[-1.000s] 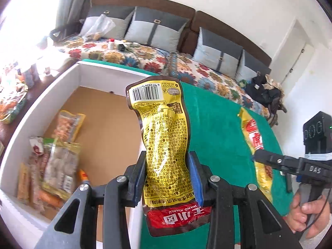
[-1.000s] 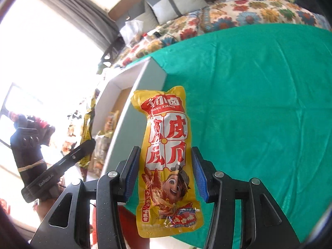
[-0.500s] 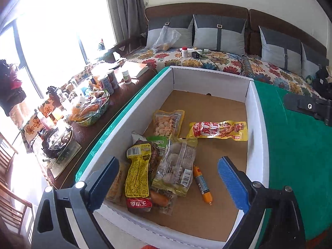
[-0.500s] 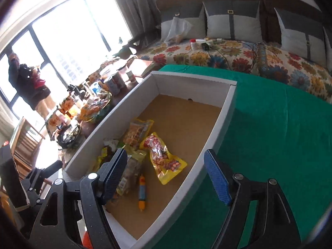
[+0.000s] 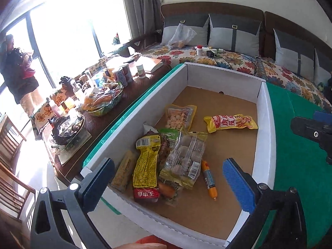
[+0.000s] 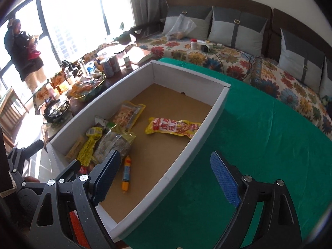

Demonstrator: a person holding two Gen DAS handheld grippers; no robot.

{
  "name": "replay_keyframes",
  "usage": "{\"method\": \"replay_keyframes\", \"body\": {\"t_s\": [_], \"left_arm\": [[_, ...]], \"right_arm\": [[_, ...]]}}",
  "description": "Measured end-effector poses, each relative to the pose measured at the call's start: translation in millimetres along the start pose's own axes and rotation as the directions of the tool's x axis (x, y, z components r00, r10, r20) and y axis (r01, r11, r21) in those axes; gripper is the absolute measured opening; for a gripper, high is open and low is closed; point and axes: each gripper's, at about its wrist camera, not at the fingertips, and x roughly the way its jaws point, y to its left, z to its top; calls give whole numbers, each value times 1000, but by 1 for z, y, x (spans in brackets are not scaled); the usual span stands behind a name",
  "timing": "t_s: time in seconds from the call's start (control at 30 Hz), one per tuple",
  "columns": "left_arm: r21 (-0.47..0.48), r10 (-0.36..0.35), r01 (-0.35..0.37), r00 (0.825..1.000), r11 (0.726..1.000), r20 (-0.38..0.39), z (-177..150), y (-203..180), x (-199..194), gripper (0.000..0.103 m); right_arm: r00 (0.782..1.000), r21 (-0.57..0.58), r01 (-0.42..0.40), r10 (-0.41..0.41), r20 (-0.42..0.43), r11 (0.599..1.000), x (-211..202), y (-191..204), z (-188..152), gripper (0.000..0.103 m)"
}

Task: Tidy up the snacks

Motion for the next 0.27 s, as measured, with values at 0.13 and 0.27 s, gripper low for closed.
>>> {"method": "replay_keyframes", "body": {"t_s": [0.13,0.27], "left_arm": [[-20,8,-8,1000,1000,-6,-3,5,2,103],[-53,2,-3,1000,999,-16,-5,7,6,103]], "right_arm": [[1000,-7,-8,8,-6,1000,5,6,0,91],[1000,-18,-17,16,-14,1000,9,13,-1,91]]}}
